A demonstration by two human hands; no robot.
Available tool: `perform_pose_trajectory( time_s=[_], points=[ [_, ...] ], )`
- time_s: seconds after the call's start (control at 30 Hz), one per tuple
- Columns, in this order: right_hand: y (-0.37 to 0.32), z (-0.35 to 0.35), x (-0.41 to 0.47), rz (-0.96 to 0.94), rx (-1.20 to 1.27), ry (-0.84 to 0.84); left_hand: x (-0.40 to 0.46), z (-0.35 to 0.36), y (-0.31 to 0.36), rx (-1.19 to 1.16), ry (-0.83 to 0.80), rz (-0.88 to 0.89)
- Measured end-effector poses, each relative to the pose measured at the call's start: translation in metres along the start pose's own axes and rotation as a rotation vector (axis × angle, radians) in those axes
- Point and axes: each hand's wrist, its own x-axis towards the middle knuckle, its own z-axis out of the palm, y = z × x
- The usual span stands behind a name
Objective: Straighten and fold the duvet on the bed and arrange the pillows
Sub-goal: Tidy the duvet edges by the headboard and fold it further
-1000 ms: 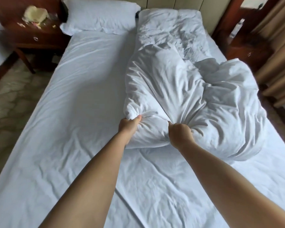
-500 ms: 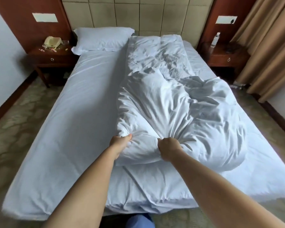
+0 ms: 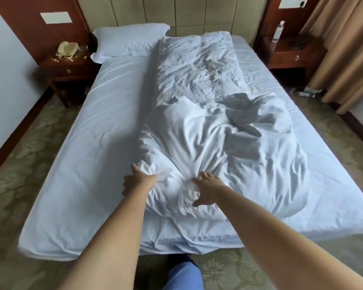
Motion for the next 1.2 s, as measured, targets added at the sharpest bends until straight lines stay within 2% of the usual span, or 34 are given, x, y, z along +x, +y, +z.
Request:
perform_pose_trajectory(
  time_s=[0.03,0.1,0.2,0.27,0.37,0.6,0.73,0.83,0.93,1.0,1.03,1.13,1.2],
  points=[
    [0.006,-0.005,0.008,-0.003,-0.039,0.052,0.008,0.000,0.005,0.062,-0.013,0.030],
    [0.020,-0.019,0.022,0.008,-0.118,0.151,0.023,0.003,0.020,0.232,-0.017,0.231],
    [0.038,-0.045,0.046,0.068,-0.164,0.160,0.042,0.009,0.060,0.427,-0.130,0.576],
    [0.048,-0.062,0.064,0.091,-0.162,0.145,0.055,0.015,0.088,0.494,-0.218,0.670],
    [0.061,-0.083,0.088,0.114,-0.149,0.144,0.074,0.020,0.123,0.541,-0.292,0.735],
    [0.105,-0.122,0.132,0.201,-0.136,0.127,0.114,0.021,0.187,0.602,-0.219,0.842],
    [0.131,-0.138,0.162,0.258,-0.189,0.044,0.134,0.032,0.219,0.652,-0.211,0.895],
    [0.143,-0.135,0.183,0.335,-0.176,-0.050,0.144,0.037,0.234,0.733,-0.129,0.863],
    [0.149,-0.136,0.191,0.283,-0.166,-0.088,0.154,0.040,0.245,0.822,-0.189,0.757],
    [0.154,-0.150,0.200,0.148,-0.211,-0.017,0.162,0.038,0.251,0.883,-0.229,0.790],
    [0.156,-0.162,0.208,0.053,-0.236,0.082,0.168,0.034,0.256,0.855,-0.202,0.841],
    [0.168,-0.200,0.240,-0.210,-0.393,0.587,0.186,0.021,0.272,0.773,0.026,0.960],
    [0.178,-0.214,0.261,-0.189,-0.462,0.736,0.197,0.018,0.282,0.820,0.208,1.015]
  ],
)
